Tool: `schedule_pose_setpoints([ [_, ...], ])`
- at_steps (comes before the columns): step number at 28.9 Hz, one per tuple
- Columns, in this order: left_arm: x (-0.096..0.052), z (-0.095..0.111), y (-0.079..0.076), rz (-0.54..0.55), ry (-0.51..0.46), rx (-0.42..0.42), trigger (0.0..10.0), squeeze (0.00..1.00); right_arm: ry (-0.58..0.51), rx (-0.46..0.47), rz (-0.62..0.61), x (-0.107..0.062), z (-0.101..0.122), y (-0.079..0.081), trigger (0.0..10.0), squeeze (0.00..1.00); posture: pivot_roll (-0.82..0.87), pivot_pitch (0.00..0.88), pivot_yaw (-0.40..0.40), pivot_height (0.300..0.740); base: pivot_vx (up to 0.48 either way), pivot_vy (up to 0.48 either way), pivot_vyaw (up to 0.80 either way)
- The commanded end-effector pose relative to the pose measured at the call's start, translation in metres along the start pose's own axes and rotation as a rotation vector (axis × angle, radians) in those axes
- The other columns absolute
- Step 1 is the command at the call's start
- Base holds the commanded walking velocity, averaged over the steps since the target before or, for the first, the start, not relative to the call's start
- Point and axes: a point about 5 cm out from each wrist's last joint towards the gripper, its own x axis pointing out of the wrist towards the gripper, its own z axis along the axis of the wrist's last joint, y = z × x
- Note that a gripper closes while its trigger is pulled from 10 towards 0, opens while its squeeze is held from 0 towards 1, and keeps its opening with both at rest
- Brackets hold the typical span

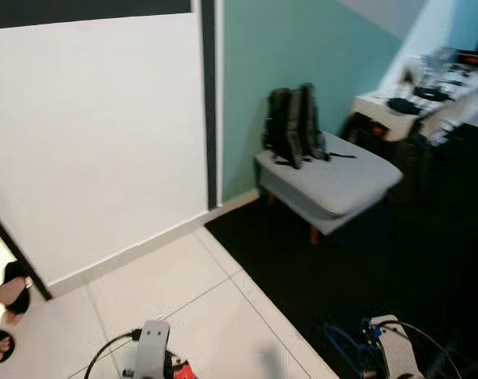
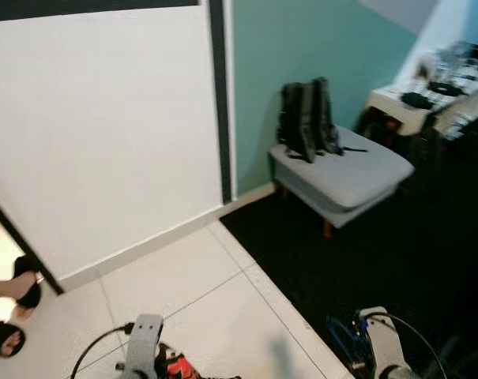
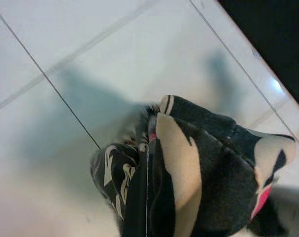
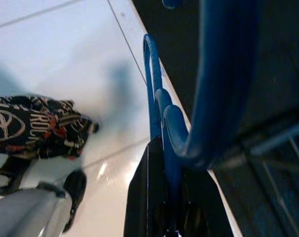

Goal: Hang hanger

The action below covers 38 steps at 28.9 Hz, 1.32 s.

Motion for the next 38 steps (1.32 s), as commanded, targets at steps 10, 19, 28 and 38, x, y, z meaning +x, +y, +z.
schedule_pose_setpoints([
  [10,0.013,0.073,-0.027,-0.05,-0.238,0.05,10.0,0.0,-0.201,0.038,-0.038,0.012,0.069,-0.003,10.0,0.0,0.0,0.021,-0.025,0.74,0.0,0.0,0.73],
  [19,0.002,0.166,0.003,-0.021,-0.585,0.009,10.0,0.0,-0.508,-0.014,0.06,-0.001,0.147,-0.013,10.0,0.0,-0.01,0.027,-0.015,0.74,0.0,0.0,0.73],
  [28,-0.005,0.178,0.002,-0.056,-0.668,0.038,10.0,0.0,-0.56,-0.039,0.098,-0.005,0.159,-0.01,10.0,0.0,-0.01,0.029,-0.016,0.74,0.0,0.0,0.73],
  [38,-0.042,0.175,0.012,0.032,-0.843,0.074,10.0,0.0,-0.84,0.059,0.226,-0.038,0.194,0.026,10.0,0.0,0.0,0.04,-0.024,0.74,0.0,0.0,0.73],
])
